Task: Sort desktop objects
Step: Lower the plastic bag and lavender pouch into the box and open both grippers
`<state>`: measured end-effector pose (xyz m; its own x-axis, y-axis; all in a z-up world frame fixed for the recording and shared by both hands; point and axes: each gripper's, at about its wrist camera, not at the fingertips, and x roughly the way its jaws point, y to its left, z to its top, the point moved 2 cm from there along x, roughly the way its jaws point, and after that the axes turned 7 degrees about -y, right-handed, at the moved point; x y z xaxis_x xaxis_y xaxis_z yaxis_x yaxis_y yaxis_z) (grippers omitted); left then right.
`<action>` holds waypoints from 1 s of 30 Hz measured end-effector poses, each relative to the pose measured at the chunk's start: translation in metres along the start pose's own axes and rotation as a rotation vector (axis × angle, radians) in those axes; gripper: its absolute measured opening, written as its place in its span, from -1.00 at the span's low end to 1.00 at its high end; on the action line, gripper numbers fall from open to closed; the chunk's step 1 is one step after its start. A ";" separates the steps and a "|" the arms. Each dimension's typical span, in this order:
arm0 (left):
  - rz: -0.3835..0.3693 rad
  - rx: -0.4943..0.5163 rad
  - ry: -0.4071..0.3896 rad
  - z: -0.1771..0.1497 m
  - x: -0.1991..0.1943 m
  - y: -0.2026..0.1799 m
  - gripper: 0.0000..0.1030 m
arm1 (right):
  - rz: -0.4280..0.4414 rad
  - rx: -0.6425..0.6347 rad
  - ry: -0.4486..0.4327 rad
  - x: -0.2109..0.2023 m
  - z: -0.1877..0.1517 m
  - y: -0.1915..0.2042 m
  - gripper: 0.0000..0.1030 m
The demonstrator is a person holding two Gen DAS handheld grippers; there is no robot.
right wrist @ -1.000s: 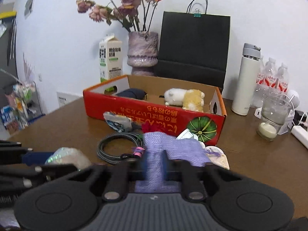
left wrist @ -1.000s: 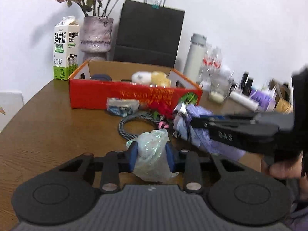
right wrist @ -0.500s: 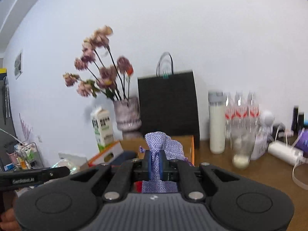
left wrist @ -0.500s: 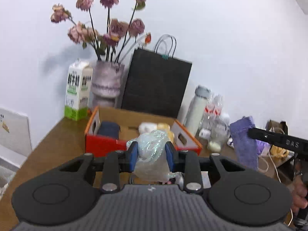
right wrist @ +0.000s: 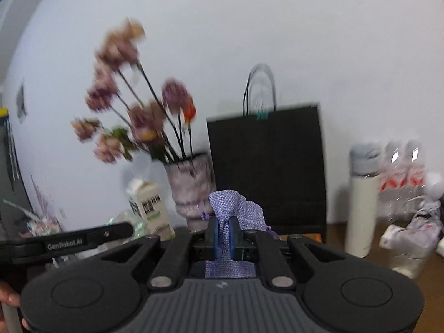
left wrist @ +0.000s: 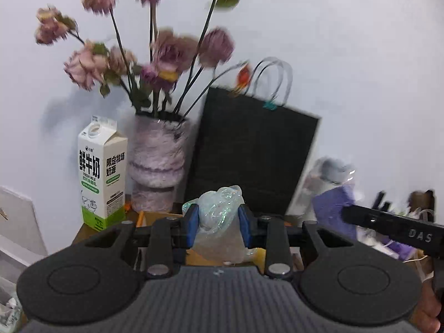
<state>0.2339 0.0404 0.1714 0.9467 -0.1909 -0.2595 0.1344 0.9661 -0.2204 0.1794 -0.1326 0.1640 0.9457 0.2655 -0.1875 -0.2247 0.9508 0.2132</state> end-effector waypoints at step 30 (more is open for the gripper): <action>0.237 0.035 0.298 0.003 0.083 0.029 0.83 | -0.196 0.015 0.458 0.157 -0.020 -0.014 0.29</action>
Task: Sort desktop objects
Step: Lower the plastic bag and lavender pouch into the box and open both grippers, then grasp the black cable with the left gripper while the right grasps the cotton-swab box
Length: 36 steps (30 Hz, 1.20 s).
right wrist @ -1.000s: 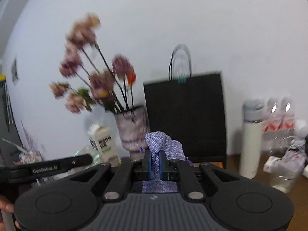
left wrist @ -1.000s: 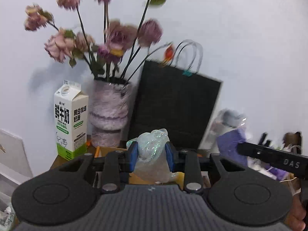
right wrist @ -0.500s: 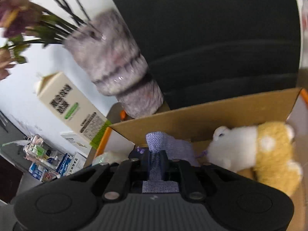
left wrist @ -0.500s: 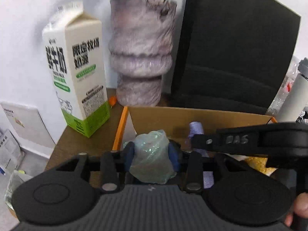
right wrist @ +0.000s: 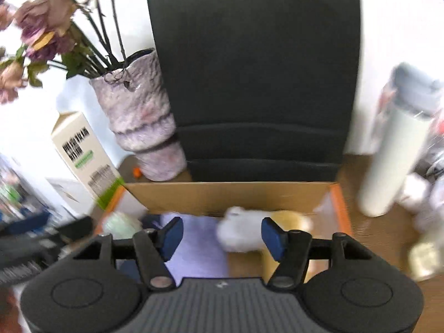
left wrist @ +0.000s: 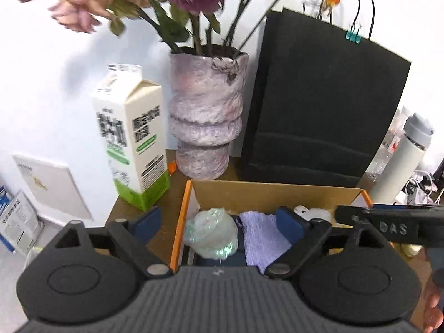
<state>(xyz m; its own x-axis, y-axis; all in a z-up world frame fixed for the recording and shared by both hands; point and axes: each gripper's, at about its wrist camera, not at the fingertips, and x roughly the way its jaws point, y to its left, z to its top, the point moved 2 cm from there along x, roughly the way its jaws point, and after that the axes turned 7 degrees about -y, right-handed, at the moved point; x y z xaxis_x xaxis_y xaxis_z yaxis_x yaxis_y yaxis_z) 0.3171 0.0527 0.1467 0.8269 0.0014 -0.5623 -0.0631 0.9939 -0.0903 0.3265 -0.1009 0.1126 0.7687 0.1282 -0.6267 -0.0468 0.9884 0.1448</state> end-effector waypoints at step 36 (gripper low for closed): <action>-0.024 0.149 -0.233 -0.316 -0.232 -0.026 1.00 | -0.030 -0.188 -0.234 -0.214 -0.318 -0.013 0.72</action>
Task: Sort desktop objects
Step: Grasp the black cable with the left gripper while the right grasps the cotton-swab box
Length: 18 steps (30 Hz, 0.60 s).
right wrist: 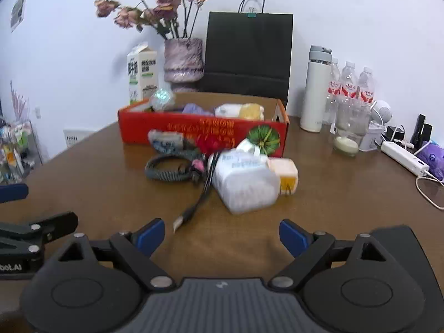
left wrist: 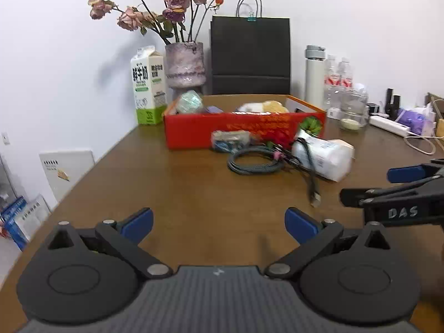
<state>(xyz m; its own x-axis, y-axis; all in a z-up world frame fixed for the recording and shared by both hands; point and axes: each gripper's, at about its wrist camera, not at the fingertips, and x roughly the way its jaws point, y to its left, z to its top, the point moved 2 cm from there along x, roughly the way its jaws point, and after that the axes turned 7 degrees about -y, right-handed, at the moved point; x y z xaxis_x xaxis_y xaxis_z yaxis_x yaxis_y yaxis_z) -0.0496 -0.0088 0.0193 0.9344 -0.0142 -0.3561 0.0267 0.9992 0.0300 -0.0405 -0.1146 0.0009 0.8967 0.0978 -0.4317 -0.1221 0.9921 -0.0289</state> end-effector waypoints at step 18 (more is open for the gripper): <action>-0.263 0.026 0.108 0.032 0.113 -0.093 0.25 | -0.075 0.124 -0.101 -0.014 0.010 -0.078 0.70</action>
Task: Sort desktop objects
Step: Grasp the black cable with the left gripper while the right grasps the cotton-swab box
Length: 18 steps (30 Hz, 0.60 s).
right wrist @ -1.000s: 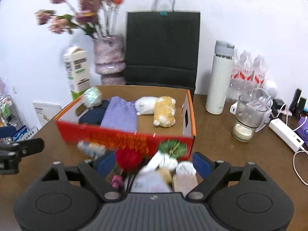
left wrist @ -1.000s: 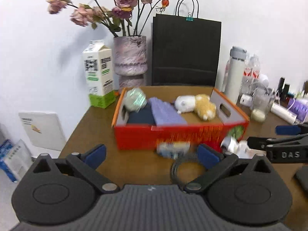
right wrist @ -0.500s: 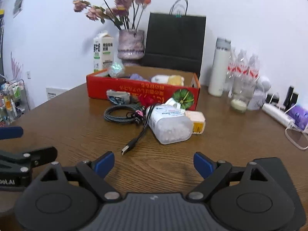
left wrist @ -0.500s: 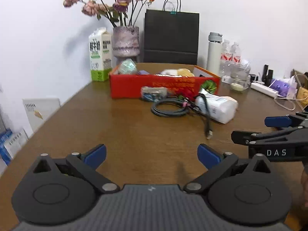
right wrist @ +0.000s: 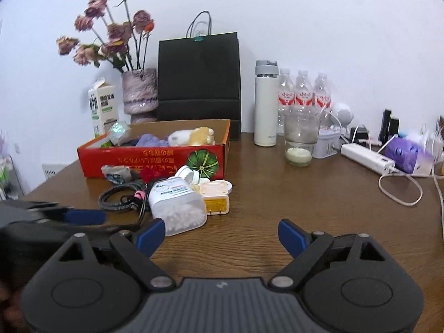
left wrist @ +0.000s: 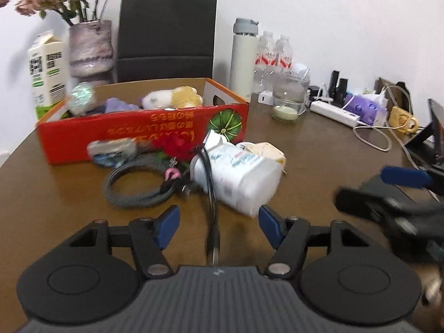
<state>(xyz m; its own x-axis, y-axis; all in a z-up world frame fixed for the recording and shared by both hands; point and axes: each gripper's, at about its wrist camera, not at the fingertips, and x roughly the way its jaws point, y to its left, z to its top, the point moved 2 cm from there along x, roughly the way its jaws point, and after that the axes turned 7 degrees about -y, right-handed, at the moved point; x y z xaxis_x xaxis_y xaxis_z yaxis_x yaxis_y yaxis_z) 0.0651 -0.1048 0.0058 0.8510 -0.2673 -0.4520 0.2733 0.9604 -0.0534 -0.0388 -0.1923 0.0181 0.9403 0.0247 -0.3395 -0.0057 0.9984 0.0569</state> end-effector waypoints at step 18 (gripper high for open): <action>-0.094 -0.098 -0.055 0.021 -0.018 0.011 -0.89 | 0.190 0.077 0.066 0.072 0.005 -0.004 0.59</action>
<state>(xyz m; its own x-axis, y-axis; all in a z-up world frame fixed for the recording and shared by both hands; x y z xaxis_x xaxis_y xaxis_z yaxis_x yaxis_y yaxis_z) 0.0621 -0.0912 0.0316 0.8476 -0.3579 -0.3918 0.3104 0.9332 -0.1809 0.0302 -0.1949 -0.0019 0.9004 0.2181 -0.3765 -0.1523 0.9685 0.1969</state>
